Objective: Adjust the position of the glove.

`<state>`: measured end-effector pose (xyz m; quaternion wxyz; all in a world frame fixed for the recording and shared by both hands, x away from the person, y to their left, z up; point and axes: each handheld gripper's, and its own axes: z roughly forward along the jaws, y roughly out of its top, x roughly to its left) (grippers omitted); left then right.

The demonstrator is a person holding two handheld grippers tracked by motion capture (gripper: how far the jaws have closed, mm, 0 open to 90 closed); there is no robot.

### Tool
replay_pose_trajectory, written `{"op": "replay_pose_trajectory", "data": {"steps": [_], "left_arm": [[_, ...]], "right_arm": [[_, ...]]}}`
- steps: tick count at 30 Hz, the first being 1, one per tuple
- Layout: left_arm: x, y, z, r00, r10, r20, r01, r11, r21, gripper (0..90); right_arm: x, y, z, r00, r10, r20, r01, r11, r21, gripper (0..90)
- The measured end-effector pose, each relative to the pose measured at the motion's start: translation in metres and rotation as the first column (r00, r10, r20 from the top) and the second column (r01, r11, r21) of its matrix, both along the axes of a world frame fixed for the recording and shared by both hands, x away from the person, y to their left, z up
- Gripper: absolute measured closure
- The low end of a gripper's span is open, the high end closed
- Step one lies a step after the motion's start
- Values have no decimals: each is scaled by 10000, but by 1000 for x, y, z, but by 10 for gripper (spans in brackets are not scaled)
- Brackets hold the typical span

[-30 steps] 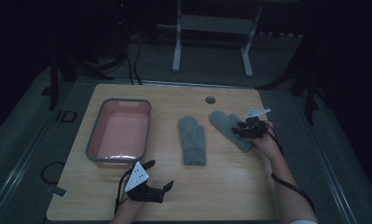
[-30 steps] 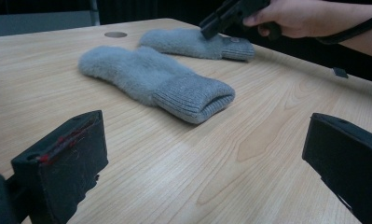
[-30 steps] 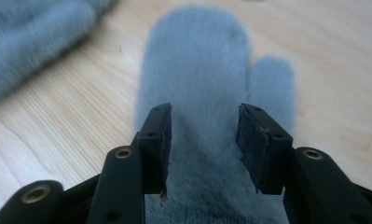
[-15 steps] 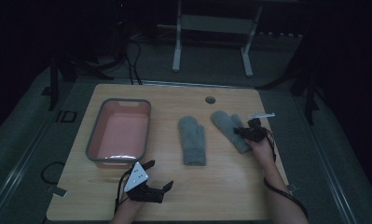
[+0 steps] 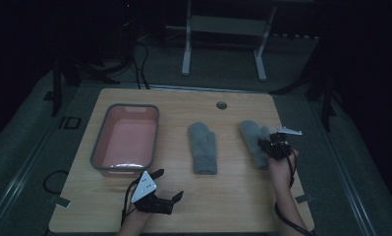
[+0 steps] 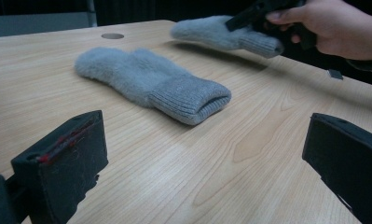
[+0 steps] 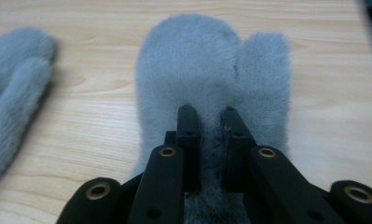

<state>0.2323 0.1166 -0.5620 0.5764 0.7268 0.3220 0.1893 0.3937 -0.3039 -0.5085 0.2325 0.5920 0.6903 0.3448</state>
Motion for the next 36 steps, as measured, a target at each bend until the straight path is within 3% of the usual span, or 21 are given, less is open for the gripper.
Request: {"op": "replay_pose_trajectory", "data": {"steps": [2,5,9,12,14,17,19,22,25,28,29,30,31,33,34,36], "left_arm": [[0,0,0,10000,-5,7,5,10000,10,2],[0,-1,0,10000,-25,25,24,10000,45,2],[0,-1,0,10000,-39,24,39,10000,32,2],[0,-1,1,10000,-49,55,49,10000,54,2],[-1,-1,1,10000,-35,61,35,10000,51,2],[-1,0,1,10000,-5,23,5,10000,65,2],[0,0,1,10000,-2,12,2,10000,61,2],[-1,-1,1,10000,-28,44,28,10000,70,2],[-1,-1,1,10000,-27,60,27,10000,79,2],[-1,0,1,10000,-19,43,19,10000,78,2],[-1,0,1,10000,-14,55,13,10000,99,2],[-1,0,1,10000,-14,55,13,10000,99,2],[0,0,1,10000,-7,51,6,9999,126,2],[0,0,1,10000,13,39,-14,9999,110,2],[0,0,1,10000,25,30,-25,9999,112,2],[0,0,1,10000,29,19,-30,9999,111,2]], "right_arm": [[-7,-2,2,9979,-633,136,635,9979,-118,813],[-16,-3,1,9929,-1176,165,1174,9930,137,813],[-20,-1,-8,9928,-1190,138,1189,9929,31,809],[-16,0,-20,9930,-1169,-182,1170,9931,41,790],[-14,0,-34,9947,-946,-391,945,9955,-40,714],[-16,-1,-31,9959,-871,-224,869,9961,-132,637],[-15,-4,-25,9984,-520,-238,524,9984,201,567],[-13,-10,-16,9995,282,-131,-279,9993,260,509],[-13,-17,-10,9912,1296,286,-1290,9914,-195,483],[-10,-28,-10,9731,2284,296,-2252,9706,-854,484],[-10,-30,-11,9658,2571,328,-2497,9570,-1475,484],[-10,-30,-11,9658,2571,328,-2497,9570,-1475,484],[-9,-31,-14,9538,2996,229,-2873,9317,-2224,519],[-6,-34,-17,9441,3296,86,-3231,9301,-1748,519],[-4,-36,-20,9418,3360,11,-3326,9328,-1386,528],[-1,-38,-25,9426,3336,-158,-3330,9353,-1198,549]]}}
